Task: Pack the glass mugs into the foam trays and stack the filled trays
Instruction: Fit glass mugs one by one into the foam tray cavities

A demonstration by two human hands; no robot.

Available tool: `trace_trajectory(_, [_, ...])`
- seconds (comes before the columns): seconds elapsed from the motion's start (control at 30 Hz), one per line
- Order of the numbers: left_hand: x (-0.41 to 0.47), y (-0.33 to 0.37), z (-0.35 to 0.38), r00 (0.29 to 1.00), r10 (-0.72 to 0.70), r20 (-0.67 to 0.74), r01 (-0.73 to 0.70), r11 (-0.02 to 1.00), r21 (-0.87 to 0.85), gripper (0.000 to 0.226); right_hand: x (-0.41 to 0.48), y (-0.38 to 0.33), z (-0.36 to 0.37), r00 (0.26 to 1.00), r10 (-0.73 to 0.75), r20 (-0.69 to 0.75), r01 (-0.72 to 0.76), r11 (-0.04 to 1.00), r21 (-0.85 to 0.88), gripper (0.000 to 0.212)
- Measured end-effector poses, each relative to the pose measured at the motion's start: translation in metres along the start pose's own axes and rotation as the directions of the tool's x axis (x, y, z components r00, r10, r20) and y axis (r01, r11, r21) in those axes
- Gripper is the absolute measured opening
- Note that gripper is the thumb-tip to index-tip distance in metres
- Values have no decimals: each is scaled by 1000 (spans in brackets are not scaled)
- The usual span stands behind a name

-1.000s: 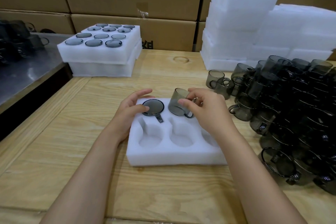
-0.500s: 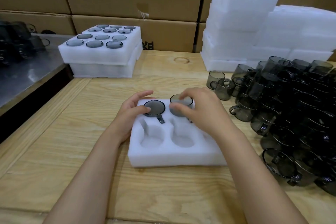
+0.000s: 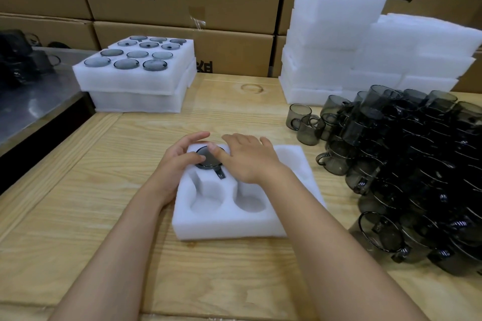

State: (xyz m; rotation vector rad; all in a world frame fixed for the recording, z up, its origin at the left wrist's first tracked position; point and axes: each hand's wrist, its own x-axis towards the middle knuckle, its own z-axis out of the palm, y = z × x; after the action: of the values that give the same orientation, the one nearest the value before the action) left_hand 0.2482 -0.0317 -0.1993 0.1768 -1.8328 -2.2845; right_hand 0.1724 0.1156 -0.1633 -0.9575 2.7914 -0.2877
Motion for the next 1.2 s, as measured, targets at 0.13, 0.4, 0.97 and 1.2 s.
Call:
trace_trajectory(0.13, [1,1,0,1000,-13,-4,13,1000,-20,51,-7,0,-3,994,-31,-109,38,997,71,67])
trace_trajectory(0.4, [1,2,1,1000,-26,-17,25,999,-34,58,-51,54,-32,694,354,-627,-194,931,310,38])
trace_trajectory(0.97, [3,0,1,997,-47,-58,44,998,-48,55,-46,116,-68,525,493,-694,-477,846,240,37])
trace_trajectory(1.2, [3,0,1,997,-52,-61,50,998,-32,55,-37,137,-94,555,548,-626,-538,810,232,45])
